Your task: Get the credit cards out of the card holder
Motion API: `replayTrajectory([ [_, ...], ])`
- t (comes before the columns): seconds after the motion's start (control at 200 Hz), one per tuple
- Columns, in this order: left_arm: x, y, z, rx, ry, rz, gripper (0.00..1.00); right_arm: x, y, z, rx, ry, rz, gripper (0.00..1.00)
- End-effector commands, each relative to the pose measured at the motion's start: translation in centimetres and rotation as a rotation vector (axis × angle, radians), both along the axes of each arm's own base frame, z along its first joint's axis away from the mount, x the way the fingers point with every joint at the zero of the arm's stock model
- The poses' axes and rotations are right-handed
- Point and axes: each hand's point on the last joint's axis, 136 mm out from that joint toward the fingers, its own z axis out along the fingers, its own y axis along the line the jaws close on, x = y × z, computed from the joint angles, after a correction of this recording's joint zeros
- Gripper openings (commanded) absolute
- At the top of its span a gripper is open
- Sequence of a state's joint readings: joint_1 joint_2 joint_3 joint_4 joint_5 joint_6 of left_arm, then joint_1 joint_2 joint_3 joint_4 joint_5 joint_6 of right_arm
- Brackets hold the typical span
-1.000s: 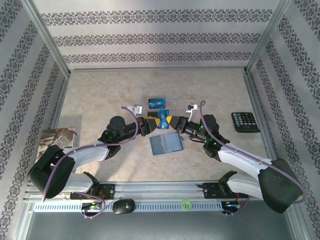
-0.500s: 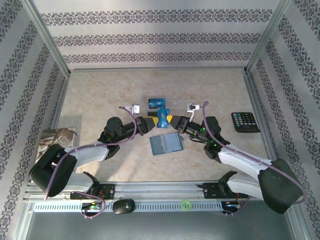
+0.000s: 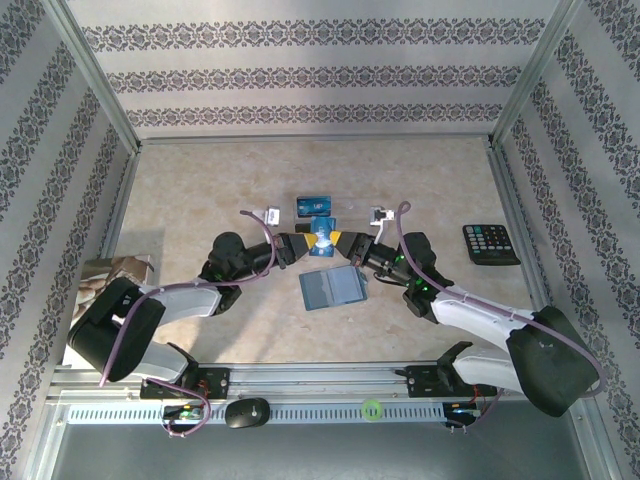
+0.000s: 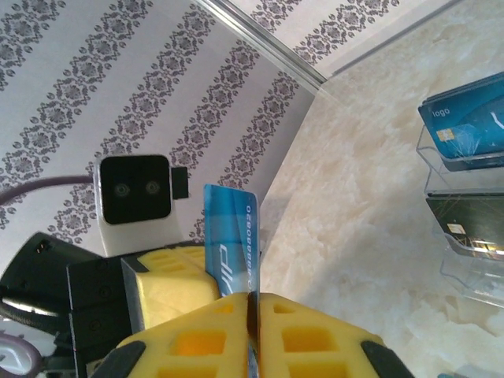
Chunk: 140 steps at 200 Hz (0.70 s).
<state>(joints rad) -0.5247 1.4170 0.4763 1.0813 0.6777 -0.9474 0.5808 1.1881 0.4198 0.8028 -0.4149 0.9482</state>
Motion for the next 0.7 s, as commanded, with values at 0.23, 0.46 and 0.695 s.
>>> replayTrajectory([
  [0.23,3.4,-0.1,1.9,0.512,-0.187,-0.159,0.00,0.0,-4.7,-2.0,-0.057,0.067,-0.089,0.12],
  [0.46,5.4,1.7,-0.2,0.991,-0.444,-0.384,0.00,-0.4,-6.0,-3.8,-0.071,0.121,-0.099,0.11],
  [0.695,9.2,2.1,-0.3,1.206,-0.610,-0.483,0.00,-0.6,-6.9,-4.4,-0.081,0.143,-0.122,0.10],
])
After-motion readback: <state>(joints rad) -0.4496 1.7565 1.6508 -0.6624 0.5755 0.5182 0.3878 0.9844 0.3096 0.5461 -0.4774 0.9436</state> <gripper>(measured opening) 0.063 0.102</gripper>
